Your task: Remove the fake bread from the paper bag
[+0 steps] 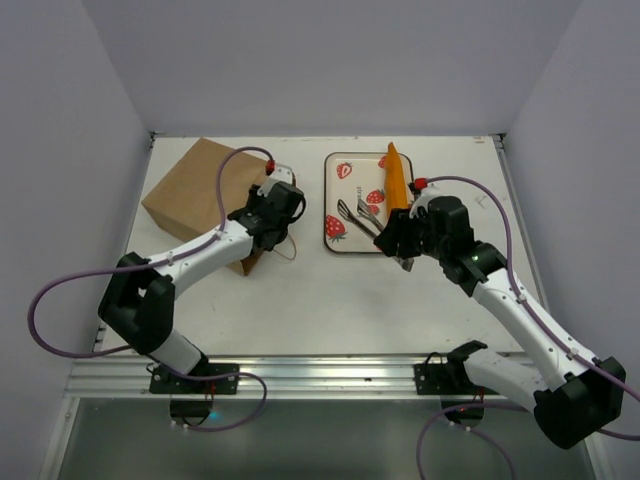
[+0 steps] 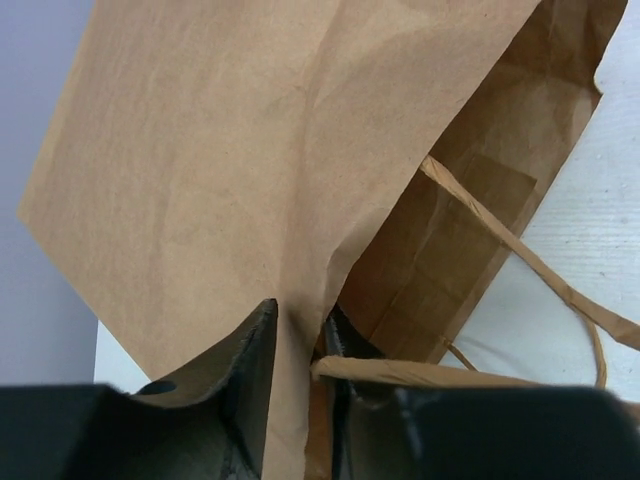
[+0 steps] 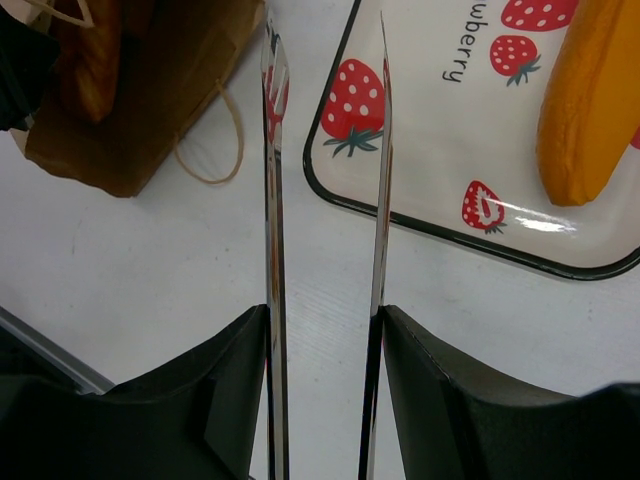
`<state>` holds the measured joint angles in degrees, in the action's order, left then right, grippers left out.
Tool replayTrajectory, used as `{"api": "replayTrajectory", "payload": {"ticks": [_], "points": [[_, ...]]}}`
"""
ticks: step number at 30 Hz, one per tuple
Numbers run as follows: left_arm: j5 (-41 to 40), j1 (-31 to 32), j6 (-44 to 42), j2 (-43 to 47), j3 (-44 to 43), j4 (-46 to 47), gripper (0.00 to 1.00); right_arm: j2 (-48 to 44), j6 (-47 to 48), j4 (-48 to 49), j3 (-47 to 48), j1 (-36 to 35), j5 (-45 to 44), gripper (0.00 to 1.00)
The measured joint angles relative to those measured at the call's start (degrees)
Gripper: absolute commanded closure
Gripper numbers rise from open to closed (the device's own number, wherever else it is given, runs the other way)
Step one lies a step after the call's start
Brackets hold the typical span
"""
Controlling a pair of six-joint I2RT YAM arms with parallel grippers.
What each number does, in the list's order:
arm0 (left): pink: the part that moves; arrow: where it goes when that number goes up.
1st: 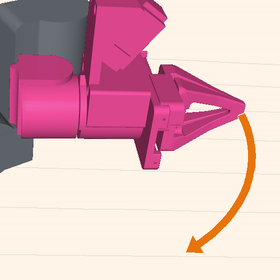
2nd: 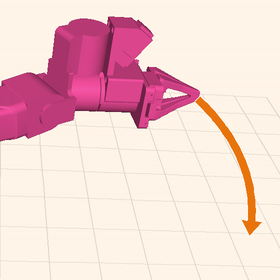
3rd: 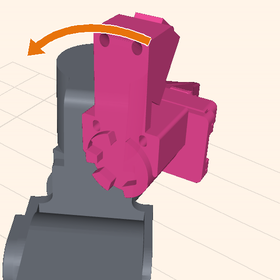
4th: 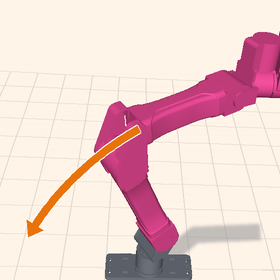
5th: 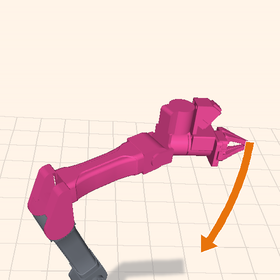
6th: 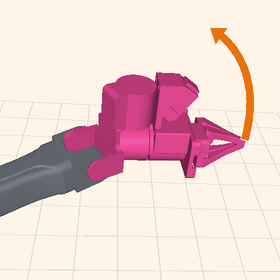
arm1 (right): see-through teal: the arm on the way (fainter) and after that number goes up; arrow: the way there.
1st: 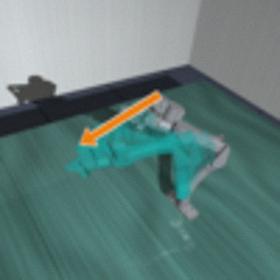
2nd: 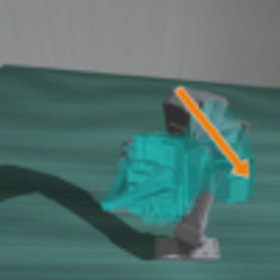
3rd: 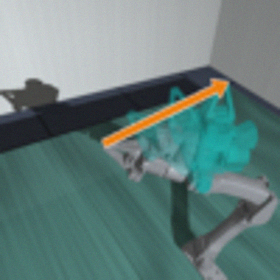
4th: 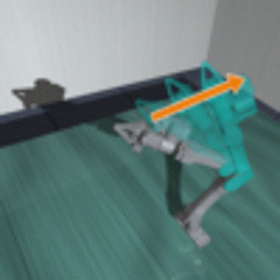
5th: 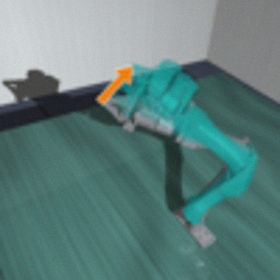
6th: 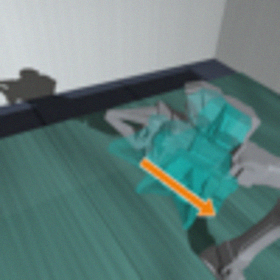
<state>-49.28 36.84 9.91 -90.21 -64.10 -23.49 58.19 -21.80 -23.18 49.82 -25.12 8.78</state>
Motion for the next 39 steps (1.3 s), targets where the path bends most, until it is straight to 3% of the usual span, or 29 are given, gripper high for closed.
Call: {"api": "replayTrajectory", "payload": {"ticks": [3, 5, 12, 22, 39], "points": [[-0.07, 0.0, -0.07, 2.19, 0.52, 0.9, 0.94, 0.02, 0.0, 0.07, -0.02, 0.0, 0.72, 0.47], [-0.24, -0.02, -0.24, 3.98, 1.03, 1.49, 1.0, 0.15, -0.02, 0.13, -0.04, -0.02, 1.38, 0.47], [0.55, 0.04, -0.98, 8.9, 2.69, 2.78, 1.0, 0.98, -0.04, 1.29, -0.9, -2.47, 2.93, 0.49], [2.21, 0.04, -0.9, 10.36, 3.15, 2.32, 1.0, 1.18, -0.96, 3.06, -1.01, -12.41, 3.32, 0.49], [9.55, 0.04, 1.64, 16.26, 5.11, -1.22, 1.0, 5.97, -5.01, 17.99, -5.27, -17.22, 3.56, 0.51]]}}
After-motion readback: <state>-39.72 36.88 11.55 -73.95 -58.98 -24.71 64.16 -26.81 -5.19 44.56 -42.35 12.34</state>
